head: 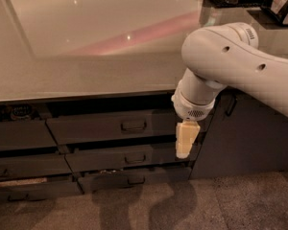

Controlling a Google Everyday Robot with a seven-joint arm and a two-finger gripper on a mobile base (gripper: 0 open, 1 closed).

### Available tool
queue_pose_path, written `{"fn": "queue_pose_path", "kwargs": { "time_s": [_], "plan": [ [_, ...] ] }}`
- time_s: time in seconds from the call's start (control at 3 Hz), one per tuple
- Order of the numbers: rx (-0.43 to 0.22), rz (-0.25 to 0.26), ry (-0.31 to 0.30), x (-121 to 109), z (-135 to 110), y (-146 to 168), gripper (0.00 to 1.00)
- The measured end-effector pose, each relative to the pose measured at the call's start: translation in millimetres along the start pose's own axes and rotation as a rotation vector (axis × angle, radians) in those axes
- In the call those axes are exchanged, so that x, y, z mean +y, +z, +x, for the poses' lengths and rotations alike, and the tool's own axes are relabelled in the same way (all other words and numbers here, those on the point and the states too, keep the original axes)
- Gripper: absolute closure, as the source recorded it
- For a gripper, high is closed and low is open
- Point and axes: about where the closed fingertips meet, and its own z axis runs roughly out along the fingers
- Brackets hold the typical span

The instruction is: Open top drawer

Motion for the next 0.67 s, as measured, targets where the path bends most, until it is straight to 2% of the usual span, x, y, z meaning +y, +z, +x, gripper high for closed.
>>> {"fn": "queue_pose_path", "kwargs": {
  "time_s": [0.33,0.67],
  "plan": [
    [0.0,0.0,0.0,0.0,0.0,0.0,0.0],
    [-0.079,-0.025,-0.023,-1.0,0.4,2.6,0.0]
  ]
}}
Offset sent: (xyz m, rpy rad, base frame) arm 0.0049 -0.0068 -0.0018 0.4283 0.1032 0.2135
